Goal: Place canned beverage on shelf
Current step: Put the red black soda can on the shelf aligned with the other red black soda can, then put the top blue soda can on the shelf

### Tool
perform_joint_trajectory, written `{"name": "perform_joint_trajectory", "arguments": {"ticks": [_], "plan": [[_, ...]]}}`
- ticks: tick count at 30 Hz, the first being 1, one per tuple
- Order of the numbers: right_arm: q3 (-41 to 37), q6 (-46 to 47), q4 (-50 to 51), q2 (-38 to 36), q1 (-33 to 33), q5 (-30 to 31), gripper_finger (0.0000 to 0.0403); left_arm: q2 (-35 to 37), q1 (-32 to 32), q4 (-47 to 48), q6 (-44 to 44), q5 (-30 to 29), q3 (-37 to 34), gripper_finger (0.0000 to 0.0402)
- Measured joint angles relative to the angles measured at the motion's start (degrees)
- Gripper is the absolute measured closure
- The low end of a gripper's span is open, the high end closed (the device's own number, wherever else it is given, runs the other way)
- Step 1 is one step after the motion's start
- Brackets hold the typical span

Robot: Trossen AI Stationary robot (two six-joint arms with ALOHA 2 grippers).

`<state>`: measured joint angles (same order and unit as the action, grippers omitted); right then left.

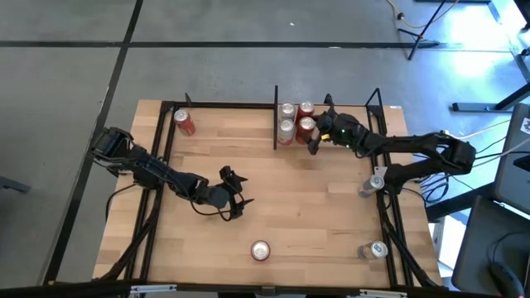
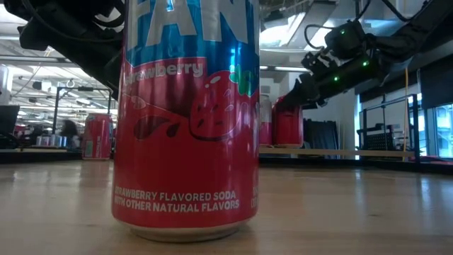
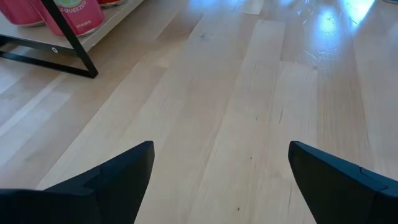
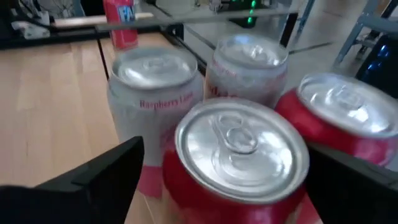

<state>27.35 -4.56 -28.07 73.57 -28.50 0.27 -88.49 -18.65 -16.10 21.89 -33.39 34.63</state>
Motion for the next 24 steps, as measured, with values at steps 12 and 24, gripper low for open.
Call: {"name": "perform_joint_trajectory", "arguments": {"ticks": [12,24], "plan": [[8.94,3.21,36.26,-18.04,1.94,-0.57,0.0052,0.00,-0.02,-0.17,0.00,0.00,0.00,0.0040],[31.11,22.06,83.99,-22.04,17.35,8.59,0.0068,0.00,0.00,-0.31,0.02,1.27,0.02,0.0040]]}}
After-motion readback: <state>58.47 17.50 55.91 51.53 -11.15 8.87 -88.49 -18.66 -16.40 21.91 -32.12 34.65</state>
